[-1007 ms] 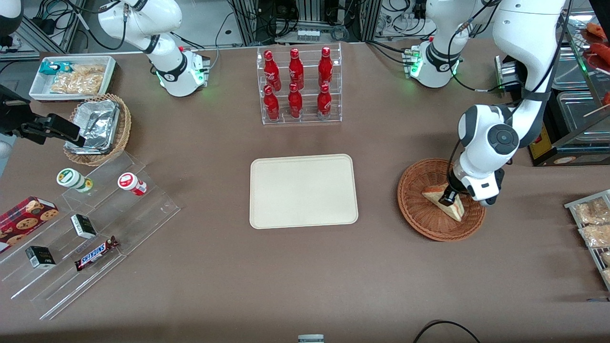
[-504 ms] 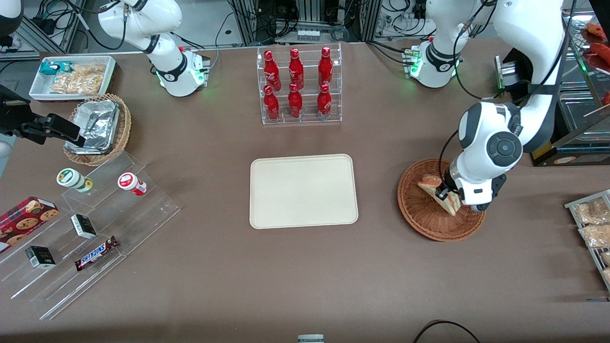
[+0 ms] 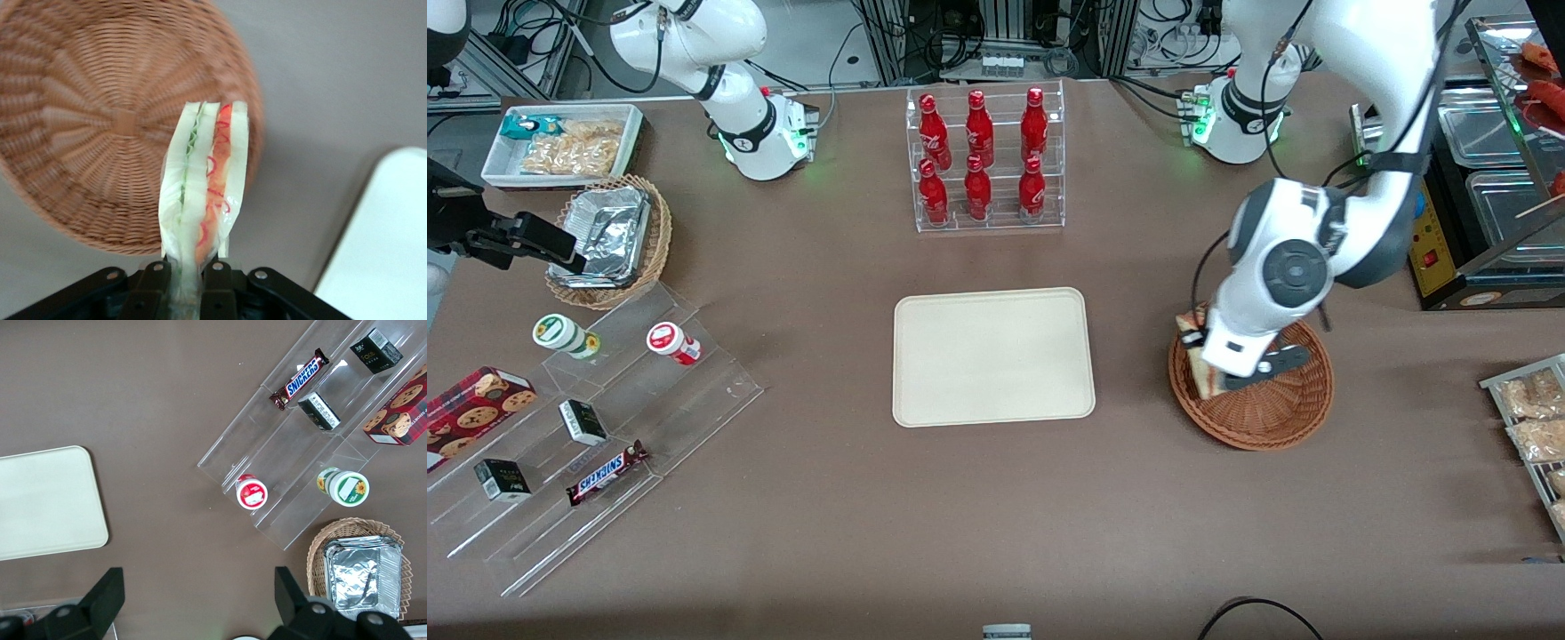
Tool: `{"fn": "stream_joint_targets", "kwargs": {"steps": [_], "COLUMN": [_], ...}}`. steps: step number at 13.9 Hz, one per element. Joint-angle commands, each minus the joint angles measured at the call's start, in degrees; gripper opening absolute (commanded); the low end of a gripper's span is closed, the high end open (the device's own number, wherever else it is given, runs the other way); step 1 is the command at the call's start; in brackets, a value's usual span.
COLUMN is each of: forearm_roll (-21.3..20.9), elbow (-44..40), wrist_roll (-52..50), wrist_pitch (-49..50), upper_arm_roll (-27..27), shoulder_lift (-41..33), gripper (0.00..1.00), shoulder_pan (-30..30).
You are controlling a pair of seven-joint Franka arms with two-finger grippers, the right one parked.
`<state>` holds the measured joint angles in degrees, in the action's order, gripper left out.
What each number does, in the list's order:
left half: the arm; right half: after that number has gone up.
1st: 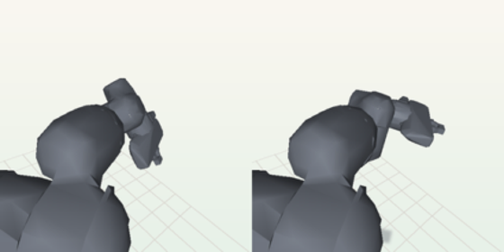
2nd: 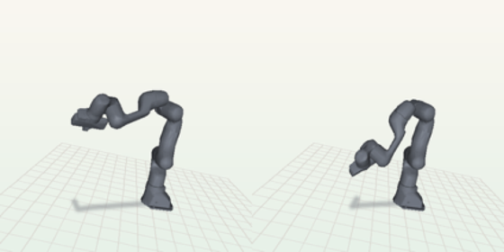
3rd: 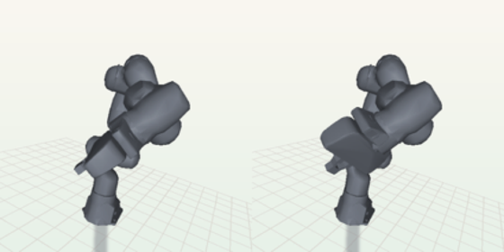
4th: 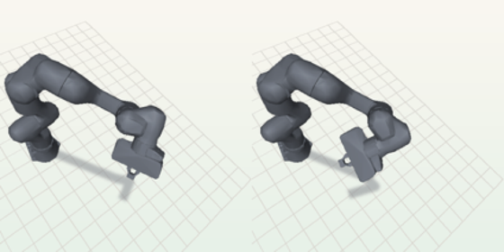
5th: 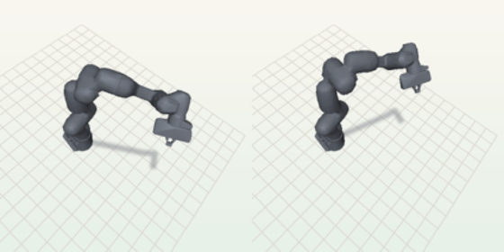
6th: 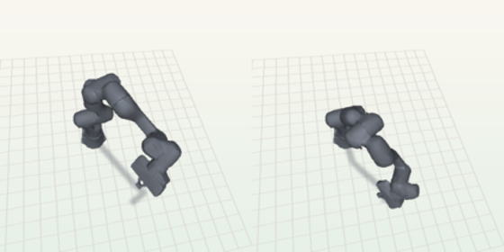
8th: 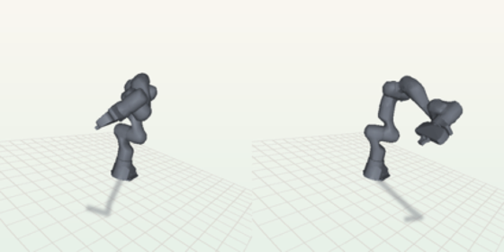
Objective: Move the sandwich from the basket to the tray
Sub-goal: 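Carry the held sandwich over the cream tray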
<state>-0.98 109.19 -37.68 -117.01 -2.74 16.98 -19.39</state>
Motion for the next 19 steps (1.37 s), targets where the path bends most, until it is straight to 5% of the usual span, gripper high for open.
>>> {"fn": "stream_joint_targets", "kwargs": {"steps": [1,6,15,19], "forearm_roll": [0.5,4.4,3.7,-3.5], "elbow": [-9.1,-19.3,-32.0,-35.5], "wrist_roll": [1.5,-2.3,-18.2,-26.1], "wrist_pitch": [2.5,2.4,2.5,2.2], "upper_arm_roll": [0.6,0.2,0.4,0.4], "shoulder_lift": [6.6,16.0,26.3,29.1], "gripper": [0.10,0.09,0.09,0.09], "shoulder_pan": [-5.3,-13.6,-24.9,-26.6]}}
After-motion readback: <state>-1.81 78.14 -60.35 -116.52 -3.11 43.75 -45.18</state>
